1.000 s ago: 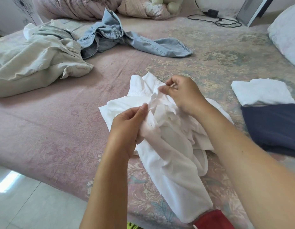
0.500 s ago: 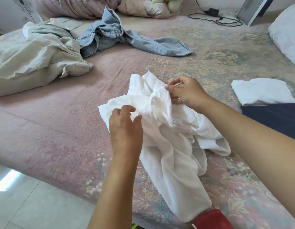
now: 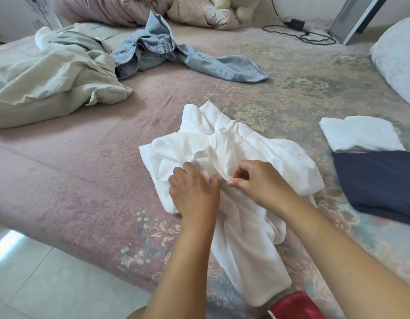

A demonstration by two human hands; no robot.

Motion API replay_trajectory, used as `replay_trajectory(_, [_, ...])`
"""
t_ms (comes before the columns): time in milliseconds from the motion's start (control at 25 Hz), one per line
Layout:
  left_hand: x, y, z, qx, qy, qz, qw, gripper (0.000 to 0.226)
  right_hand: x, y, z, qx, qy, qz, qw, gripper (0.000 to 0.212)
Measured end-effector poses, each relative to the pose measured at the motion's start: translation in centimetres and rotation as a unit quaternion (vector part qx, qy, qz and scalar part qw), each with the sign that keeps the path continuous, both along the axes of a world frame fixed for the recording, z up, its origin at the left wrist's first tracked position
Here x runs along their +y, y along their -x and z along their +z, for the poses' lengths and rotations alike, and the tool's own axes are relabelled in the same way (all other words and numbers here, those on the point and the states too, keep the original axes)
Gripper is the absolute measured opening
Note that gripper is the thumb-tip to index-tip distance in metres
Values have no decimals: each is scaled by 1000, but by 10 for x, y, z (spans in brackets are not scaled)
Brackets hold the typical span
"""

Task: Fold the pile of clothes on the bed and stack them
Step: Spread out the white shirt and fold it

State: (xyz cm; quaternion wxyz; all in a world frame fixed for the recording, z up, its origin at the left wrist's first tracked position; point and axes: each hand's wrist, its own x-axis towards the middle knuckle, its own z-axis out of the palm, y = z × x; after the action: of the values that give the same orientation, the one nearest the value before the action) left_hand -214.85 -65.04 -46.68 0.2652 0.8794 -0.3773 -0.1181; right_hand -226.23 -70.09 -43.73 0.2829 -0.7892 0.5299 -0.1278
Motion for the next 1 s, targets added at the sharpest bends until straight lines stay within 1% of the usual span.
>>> replay_trajectory(40, [0,-3,0,17,11,1,1000,31,-1,1,4,-28,-23,-23,999,14])
replay_trajectory(80, [1,-7,2,52,39,5,998,24,-2,2,8,-65,-46,-52,995,14])
replay_trajectory(160, [9,-16,12,171,111,16,979,19,0,7,20,-159,-68,-120,978,13])
replay_trajectory(200, [16,-19,20,234,145,18,961,18,2,10,25,-201,-62,-154,965,11])
replay_trajectory(280, [32,-21,38,333,216,21,918,13,16,13,34,-256,-22,-215,942,7])
replay_trajectory(360, [42,-19,51,417,270,22,867,12,38,8,41,-273,27,-250,929,9])
replay_trajectory(440, [45,-16,54,514,276,17,812,13,58,-4,43,-278,48,-251,926,13])
replay_trajectory(480, [44,-15,55,555,260,9,790,14,64,-10,41,-294,40,-249,922,15])
replay_trajectory(520, [44,-14,55,583,240,-4,776,15,66,-13,38,-321,19,-250,913,16])
replay_trajectory(560, [45,-13,56,594,219,-18,774,15,66,-15,34,-356,-13,-255,899,17])
replay_trajectory(640, [44,-13,56,593,195,-32,781,14,63,-16,29,-407,-64,-266,872,18])
replay_trajectory(680, [45,-13,56,589,192,-35,785,14,62,-15,25,-406,-61,-269,871,18])
replay_trajectory(760, [46,-11,59,569,197,-46,797,16,63,-16,22,-362,-22,-264,894,16])
replay_trajectory(840, [46,-8,61,520,202,-63,827,21,65,-18,23,-342,-4,-249,906,13])
replay_trajectory(920, [47,-4,62,499,198,-79,840,25,66,-18,23,-377,-20,-240,894,18])
replay_trajectory(1000, [47,-4,61,504,195,-84,837,23,65,-15,23,-424,-45,-245,871,22])
